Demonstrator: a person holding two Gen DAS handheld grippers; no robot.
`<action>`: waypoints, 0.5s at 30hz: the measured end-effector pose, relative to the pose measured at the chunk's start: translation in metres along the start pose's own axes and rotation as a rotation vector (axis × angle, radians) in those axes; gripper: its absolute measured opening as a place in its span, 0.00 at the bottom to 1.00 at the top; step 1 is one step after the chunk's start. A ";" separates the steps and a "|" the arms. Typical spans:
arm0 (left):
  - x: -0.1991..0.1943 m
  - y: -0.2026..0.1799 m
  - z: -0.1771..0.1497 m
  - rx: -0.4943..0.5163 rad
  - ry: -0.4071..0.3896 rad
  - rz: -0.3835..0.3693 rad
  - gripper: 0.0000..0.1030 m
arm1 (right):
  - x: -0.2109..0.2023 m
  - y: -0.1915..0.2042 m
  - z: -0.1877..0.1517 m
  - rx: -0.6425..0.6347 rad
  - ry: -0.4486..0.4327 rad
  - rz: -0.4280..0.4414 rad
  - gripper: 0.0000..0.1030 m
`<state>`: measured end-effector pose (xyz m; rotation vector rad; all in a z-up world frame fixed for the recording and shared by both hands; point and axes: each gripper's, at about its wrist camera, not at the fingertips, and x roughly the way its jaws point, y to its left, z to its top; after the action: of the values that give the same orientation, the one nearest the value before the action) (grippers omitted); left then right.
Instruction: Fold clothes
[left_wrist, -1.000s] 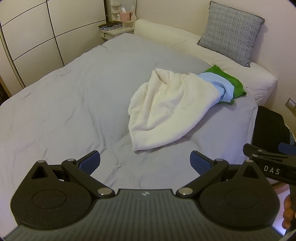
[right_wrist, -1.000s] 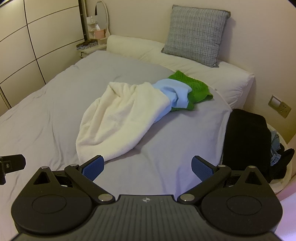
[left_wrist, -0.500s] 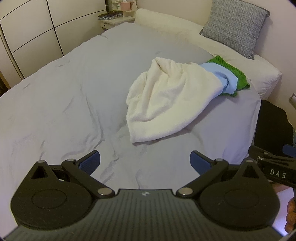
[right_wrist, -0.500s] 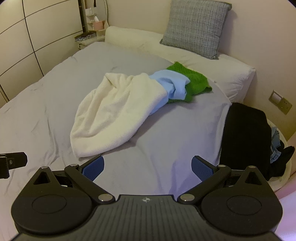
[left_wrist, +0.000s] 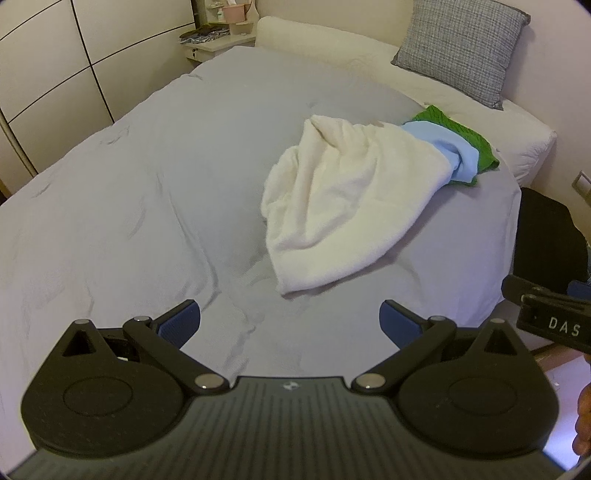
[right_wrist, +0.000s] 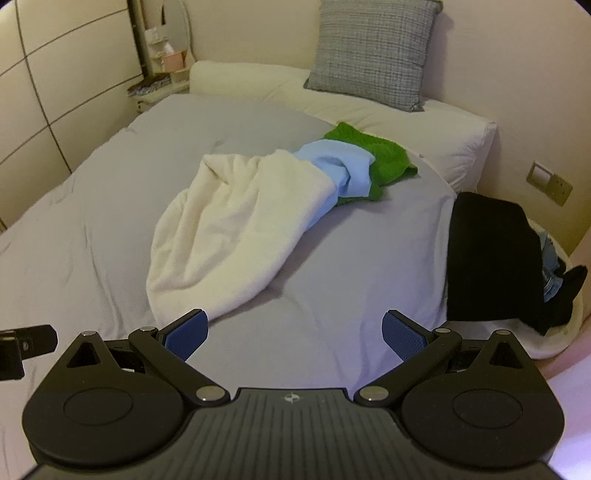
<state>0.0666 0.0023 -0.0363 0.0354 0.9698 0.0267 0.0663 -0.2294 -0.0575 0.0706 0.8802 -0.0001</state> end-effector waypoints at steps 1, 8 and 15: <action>0.001 0.006 0.002 0.003 -0.003 -0.007 0.99 | 0.000 0.004 0.000 0.006 -0.004 -0.004 1.00; 0.027 0.024 0.002 0.055 0.024 -0.077 0.99 | 0.013 0.021 -0.013 0.040 0.014 -0.012 1.00; 0.059 0.023 0.007 0.084 0.050 -0.099 0.99 | 0.037 0.019 -0.011 0.072 0.072 -0.049 1.00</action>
<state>0.1056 0.0273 -0.0803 0.0644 1.0214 -0.1046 0.0816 -0.2088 -0.0921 0.1169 0.9538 -0.0750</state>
